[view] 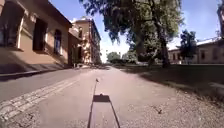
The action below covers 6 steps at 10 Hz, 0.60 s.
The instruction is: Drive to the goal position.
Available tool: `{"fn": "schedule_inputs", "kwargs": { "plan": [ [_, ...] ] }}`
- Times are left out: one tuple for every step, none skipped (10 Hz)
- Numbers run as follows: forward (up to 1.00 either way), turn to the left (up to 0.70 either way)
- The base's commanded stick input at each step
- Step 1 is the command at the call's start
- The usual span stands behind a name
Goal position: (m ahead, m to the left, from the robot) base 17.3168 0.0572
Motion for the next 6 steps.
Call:
{"fn": "schedule_inputs", "kwargs": {
  "plan": [
    [0.7, -0.13],
    [0.7, -0.13],
    [0.7, -0.14],
    [0.7, 0.0],
    [0.7, 0.0],
    [0.7, 0.0]
  ]
}}
